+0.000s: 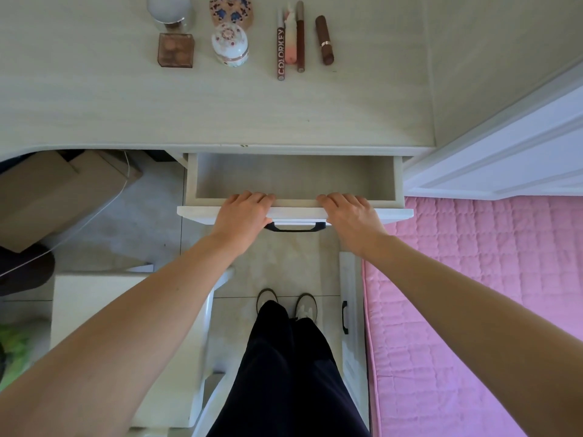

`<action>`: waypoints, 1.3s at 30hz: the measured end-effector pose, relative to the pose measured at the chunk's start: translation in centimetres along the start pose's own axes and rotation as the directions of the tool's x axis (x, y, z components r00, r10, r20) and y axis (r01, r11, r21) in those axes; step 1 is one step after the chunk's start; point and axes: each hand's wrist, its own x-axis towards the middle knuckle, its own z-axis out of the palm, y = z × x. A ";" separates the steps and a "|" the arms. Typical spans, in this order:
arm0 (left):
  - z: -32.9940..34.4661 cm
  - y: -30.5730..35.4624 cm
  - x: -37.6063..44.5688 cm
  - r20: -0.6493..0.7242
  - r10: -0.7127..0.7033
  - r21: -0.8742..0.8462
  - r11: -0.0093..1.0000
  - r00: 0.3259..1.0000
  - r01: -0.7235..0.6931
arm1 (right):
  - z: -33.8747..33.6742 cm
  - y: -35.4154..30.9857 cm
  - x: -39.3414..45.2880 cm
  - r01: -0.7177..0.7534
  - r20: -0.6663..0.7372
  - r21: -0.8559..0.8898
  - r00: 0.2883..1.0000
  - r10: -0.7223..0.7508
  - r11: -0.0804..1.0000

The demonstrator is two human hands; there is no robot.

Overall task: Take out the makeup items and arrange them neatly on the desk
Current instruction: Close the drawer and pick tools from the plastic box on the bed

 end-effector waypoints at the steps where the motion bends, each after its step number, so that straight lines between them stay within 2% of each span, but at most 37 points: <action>1: -0.1 -0.1 0.3 -0.003 -0.001 -0.001 1.000 1.000 0.001 | 0.0 0.1 0.3 -0.001 0.000 0.000 1.000 0.001 1.000; 11: -0.4 -0.7 2.3 -0.049 -0.006 -0.035 0.999 0.999 0.005 | -0.7 1.0 2.3 0.005 -0.050 0.054 0.999 -0.003 0.999; 20: -0.5 -1.2 3.6 -0.133 -0.023 -0.047 0.999 0.991 0.017 | -1.1 1.6 3.5 0.020 -0.148 0.127 0.989 -0.001 0.992; 24: -1.0 -0.6 3.2 -0.186 -0.128 -0.196 0.976 0.974 0.091 | -1.1 1.2 3.1 -0.073 -0.219 0.218 0.968 0.122 0.973; 28: -1.0 0.6 1.1 -0.369 -0.224 -0.365 0.927 0.902 0.081 | -1.4 -0.2 1.5 -0.124 -0.330 0.414 0.903 0.276 0.902; 31: 0.2 1.4 -0.7 -0.477 -0.250 -0.435 0.900 0.842 0.021 | -1.4 -1.4 0.0 -0.157 -0.330 0.599 0.845 0.421 0.785; 33: 1.1 2.0 -1.3 -0.431 -0.312 -0.530 0.847 0.847 0.042 | -1.0 -2.0 -0.5 -0.181 -0.287 0.692 0.819 0.497 0.699; 34: 1.5 2.3 -1.4 -0.350 -0.368 -0.613 0.786 0.861 0.086 | -0.8 -2.3 -0.7 -0.201 -0.245 0.745 0.804 0.541 0.636; 36: 2.1 2.9 -1.3 -0.087 -0.476 -0.772 0.588 0.875 0.243 | -0.3 -2.6 -0.5 -0.270 -0.099 0.846 0.768 0.633 0.460; 38: 2.4 3.2 -0.6 0.207 -0.507 -0.827 0.366 0.836 0.427 | 0.2 -2.7 0.2 -0.396 0.148 0.893 0.706 0.693 0.213; 39: 2.4 3.3 -0.2 0.326 -0.498 -0.838 0.241 0.804 0.489 | 0.5 -2.7 0.7 -0.461 0.309 0.886 0.657 0.687 0.042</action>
